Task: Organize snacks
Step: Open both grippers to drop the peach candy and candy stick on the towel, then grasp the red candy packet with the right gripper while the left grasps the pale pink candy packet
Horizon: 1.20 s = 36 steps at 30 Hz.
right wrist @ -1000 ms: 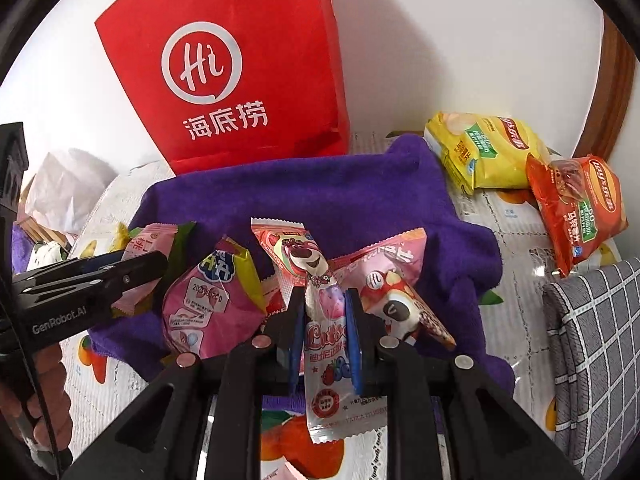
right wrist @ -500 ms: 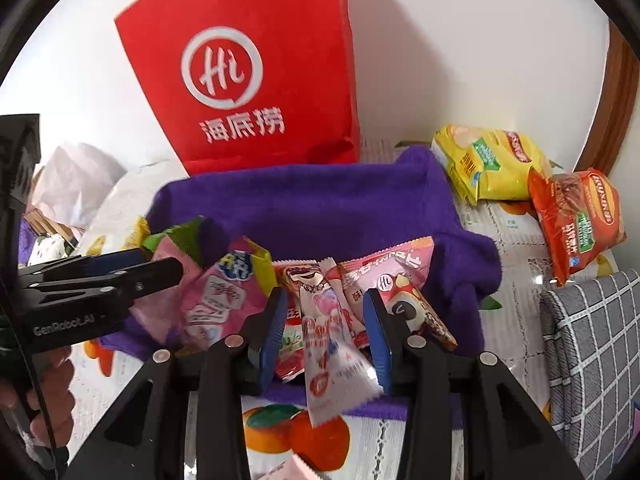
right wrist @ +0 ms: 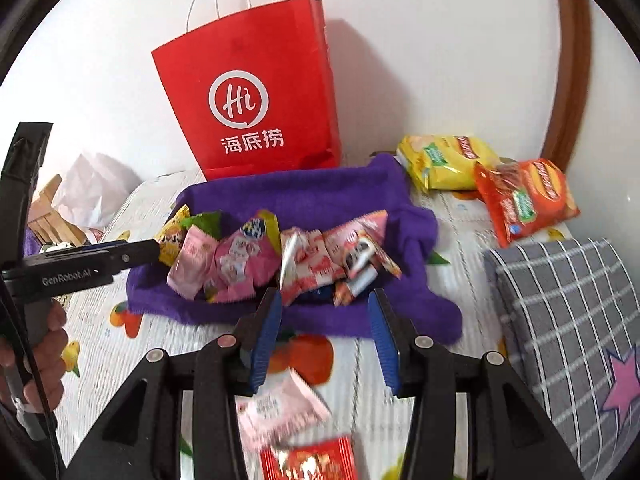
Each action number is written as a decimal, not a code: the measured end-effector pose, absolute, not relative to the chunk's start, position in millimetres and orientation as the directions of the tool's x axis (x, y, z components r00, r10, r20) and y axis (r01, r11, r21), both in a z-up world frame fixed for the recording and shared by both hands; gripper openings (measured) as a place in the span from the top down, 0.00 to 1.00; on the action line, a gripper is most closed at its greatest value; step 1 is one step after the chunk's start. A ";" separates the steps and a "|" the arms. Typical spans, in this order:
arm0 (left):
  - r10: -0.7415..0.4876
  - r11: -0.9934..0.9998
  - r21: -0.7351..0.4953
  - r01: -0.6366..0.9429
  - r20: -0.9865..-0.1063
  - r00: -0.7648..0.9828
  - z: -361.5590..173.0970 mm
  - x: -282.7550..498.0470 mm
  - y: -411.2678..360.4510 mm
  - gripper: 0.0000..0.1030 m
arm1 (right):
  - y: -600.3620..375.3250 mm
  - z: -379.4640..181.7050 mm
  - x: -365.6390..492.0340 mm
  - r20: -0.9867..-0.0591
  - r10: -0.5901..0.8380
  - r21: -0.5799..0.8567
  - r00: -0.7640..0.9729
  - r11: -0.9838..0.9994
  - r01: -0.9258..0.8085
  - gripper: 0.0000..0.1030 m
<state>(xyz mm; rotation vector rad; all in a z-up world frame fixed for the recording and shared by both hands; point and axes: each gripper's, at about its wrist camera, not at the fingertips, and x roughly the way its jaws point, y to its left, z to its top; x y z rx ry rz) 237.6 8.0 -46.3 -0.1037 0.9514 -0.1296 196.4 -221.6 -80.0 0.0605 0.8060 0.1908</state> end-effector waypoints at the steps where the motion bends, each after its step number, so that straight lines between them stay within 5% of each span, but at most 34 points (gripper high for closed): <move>1: -0.155 0.987 -0.146 0.063 -0.802 0.576 -44.4 231.2 8.4 0.40 | -222.9 -80.9 190.4 -0.717 0.194 0.129 0.669 0.981 -0.146 0.57; 10: -0.154 0.988 -0.142 0.067 -0.801 0.578 -49.5 184.9 -2.7 0.40 | -234.5 -106.7 138.7 -0.765 0.212 0.145 0.609 0.977 -0.158 0.56; 12: -0.157 0.987 -0.143 0.071 -0.801 0.578 -53.9 177.0 -6.5 0.40 | -235.4 -116.7 131.6 -0.776 0.229 0.159 0.587 0.973 -0.170 0.43; 17: -0.172 0.985 -0.152 0.082 -0.815 0.553 -72.2 160.8 -13.4 0.40 | -232.4 -143.7 115.6 -0.797 0.257 0.171 0.547 0.964 -0.204 0.36; 36: -0.154 0.987 -0.112 0.113 -0.851 0.502 -107.6 150.6 -24.0 0.40 | -202.6 -188.5 120.3 -0.822 0.155 0.022 0.548 0.970 -0.241 0.27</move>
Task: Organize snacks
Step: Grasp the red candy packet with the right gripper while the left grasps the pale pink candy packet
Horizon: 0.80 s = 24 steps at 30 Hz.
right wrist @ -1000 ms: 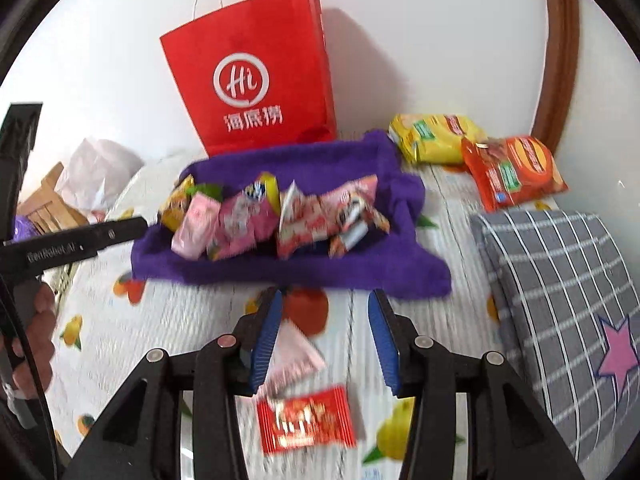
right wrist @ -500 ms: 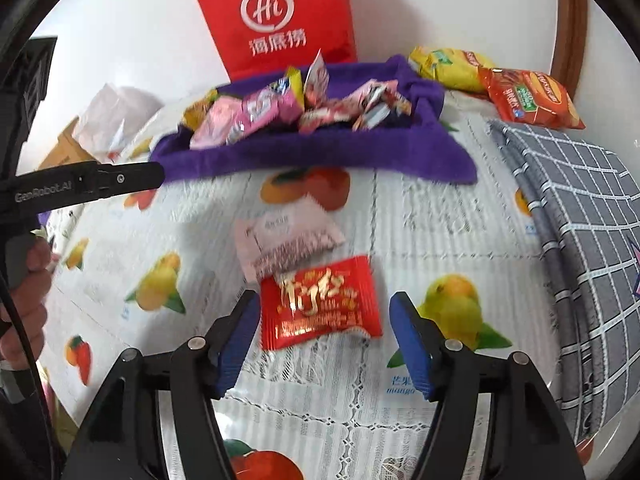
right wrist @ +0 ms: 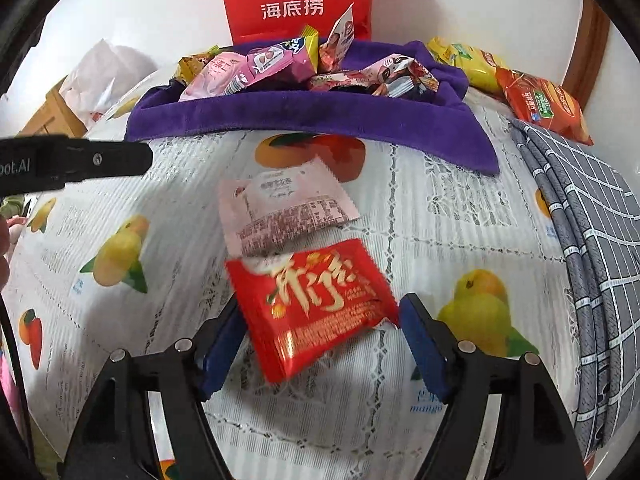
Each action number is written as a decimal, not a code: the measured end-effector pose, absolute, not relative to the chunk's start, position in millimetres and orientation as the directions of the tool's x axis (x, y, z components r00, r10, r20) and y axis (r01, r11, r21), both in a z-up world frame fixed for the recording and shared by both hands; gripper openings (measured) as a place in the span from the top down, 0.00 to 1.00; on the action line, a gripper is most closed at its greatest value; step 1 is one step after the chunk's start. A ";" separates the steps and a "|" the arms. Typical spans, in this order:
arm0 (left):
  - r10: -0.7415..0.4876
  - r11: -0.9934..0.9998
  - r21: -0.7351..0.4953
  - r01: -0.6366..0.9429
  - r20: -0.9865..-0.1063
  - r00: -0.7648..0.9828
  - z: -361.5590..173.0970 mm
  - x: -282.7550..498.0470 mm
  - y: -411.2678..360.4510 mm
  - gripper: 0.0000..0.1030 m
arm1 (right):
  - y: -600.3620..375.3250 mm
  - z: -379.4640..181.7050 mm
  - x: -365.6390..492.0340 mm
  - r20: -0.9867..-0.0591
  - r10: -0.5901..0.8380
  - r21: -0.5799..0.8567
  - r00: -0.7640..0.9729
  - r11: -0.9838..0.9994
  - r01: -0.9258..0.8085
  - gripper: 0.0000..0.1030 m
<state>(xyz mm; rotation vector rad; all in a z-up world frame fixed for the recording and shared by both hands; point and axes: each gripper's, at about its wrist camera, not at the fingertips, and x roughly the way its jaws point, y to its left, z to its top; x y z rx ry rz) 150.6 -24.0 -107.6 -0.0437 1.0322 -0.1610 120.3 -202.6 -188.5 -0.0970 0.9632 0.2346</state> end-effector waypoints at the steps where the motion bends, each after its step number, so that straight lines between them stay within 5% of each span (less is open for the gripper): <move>1: -0.154 0.987 -0.110 0.116 -0.852 0.500 -108.6 151.3 -25.8 0.40 | -203.0 -188.0 120.9 -0.821 0.153 0.017 0.550 0.970 -0.244 0.27; 7: -0.169 0.983 -0.107 0.151 -0.855 0.490 -111.5 154.7 -40.7 0.40 | -216.7 -185.2 122.3 -0.813 0.153 0.017 0.563 0.971 -0.239 0.60; 9: -0.175 0.981 -0.110 0.158 -0.857 0.485 -112.8 156.6 -47.1 0.40 | -224.2 -184.6 122.8 -0.813 0.143 0.019 0.564 0.975 -0.221 0.79; 24: -0.223 0.957 -0.108 0.269 -0.869 0.443 -127.4 164.4 -102.2 0.40 | -272.5 -163.4 107.4 -0.774 0.149 0.055 0.615 0.984 -0.169 0.81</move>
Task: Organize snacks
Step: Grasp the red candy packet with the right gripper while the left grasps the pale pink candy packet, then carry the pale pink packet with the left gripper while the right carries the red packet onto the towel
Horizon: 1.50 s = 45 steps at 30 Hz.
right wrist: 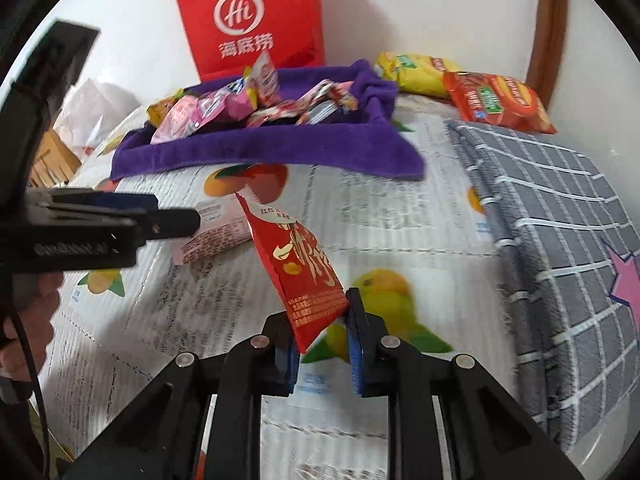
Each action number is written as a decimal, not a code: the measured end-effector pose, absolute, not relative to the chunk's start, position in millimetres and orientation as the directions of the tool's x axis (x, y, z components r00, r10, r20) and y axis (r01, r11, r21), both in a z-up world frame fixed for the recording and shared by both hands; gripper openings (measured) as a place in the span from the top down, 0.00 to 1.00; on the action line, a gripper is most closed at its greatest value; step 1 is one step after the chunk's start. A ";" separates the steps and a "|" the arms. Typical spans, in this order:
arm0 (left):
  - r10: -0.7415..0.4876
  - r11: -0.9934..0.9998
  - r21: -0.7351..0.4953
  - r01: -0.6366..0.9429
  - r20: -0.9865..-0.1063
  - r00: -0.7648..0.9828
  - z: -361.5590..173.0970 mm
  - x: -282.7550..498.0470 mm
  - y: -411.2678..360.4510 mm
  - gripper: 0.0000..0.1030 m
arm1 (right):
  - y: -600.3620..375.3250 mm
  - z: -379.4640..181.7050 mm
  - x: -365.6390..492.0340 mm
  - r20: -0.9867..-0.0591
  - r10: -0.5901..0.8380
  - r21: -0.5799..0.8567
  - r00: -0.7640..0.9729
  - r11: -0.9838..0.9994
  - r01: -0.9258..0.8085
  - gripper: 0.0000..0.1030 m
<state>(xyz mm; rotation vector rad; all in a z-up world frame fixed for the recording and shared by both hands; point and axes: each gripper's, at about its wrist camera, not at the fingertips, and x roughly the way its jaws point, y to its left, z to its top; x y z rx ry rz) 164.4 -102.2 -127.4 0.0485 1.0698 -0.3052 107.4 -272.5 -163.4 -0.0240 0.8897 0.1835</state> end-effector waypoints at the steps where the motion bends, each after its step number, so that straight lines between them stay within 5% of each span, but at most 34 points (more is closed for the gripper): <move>1: -0.221 0.956 -0.106 0.273 -0.871 0.438 -129.7 165.5 -105.3 0.40 | -275.6 -161.7 106.7 -0.772 0.145 0.054 0.619 0.985 -0.164 0.81; 21: -0.143 0.938 0.025 0.344 -0.880 0.453 -155.1 171.3 -148.9 0.32 | -306.7 -161.7 110.3 -0.768 0.132 0.116 0.627 0.991 -0.067 0.81; 33: -0.195 0.939 -0.032 0.341 -0.868 0.456 -147.2 164.9 -137.9 0.68 | -306.3 -146.9 96.6 -0.755 0.100 0.091 0.648 0.995 -0.047 0.81; 45: -0.182 0.964 -0.046 0.261 -0.831 0.525 -99.1 134.5 -82.7 0.69 | -271.6 -107.6 77.7 -0.714 0.120 0.098 0.690 0.993 -0.072 0.81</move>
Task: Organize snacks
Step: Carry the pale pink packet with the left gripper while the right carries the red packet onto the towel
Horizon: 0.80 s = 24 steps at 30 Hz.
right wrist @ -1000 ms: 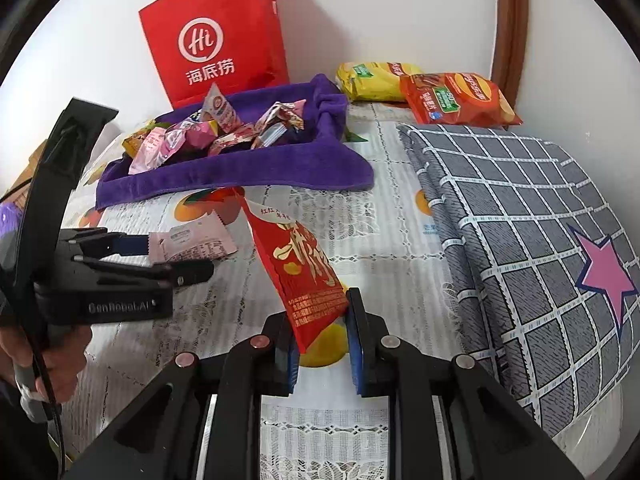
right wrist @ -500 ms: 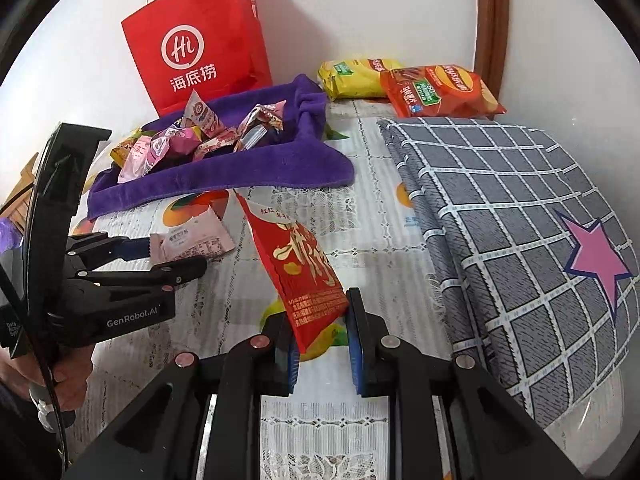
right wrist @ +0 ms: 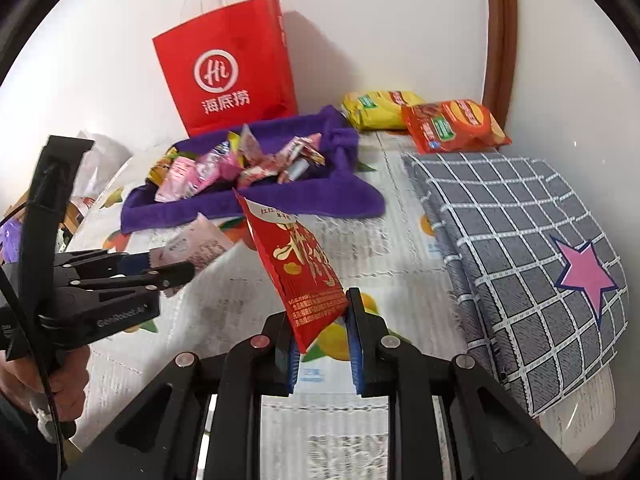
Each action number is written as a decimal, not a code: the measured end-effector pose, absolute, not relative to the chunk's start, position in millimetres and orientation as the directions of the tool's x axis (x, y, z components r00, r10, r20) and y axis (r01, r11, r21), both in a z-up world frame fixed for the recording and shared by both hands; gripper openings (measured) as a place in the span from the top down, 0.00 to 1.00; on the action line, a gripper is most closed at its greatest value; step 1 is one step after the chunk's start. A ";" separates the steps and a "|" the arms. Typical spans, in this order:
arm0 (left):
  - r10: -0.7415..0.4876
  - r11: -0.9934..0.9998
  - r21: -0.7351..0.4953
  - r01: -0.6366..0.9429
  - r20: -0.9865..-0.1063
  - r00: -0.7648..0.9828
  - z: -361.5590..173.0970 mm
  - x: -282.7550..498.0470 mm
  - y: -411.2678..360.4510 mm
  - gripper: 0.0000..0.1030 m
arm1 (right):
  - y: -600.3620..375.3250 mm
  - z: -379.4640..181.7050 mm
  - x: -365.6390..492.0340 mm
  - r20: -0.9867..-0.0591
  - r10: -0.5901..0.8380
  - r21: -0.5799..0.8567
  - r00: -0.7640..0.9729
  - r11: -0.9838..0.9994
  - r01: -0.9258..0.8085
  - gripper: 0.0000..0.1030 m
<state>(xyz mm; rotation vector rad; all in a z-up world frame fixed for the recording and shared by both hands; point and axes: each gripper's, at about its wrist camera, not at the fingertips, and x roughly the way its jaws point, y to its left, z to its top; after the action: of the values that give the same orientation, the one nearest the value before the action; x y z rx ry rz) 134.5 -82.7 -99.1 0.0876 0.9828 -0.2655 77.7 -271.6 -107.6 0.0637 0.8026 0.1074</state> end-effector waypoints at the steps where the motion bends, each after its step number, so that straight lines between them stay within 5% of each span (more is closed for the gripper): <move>1: -0.181 0.966 -0.049 0.253 -0.827 0.533 -93.6 131.2 -76.4 0.69 | -268.3 -103.8 75.9 -0.710 0.123 0.100 0.694 0.992 -0.074 0.81; 24: -0.116 0.992 -0.060 0.107 -0.743 0.659 -9.8 77.7 -0.6 0.69 | -229.9 -23.2 36.2 -0.634 0.104 0.094 0.766 0.994 -0.057 0.81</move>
<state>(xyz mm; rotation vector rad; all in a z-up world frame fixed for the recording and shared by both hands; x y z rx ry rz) 77.7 -0.6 -9.8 -0.0116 0.8417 -0.1262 36.2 -229.9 -23.2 0.0704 0.6924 0.0873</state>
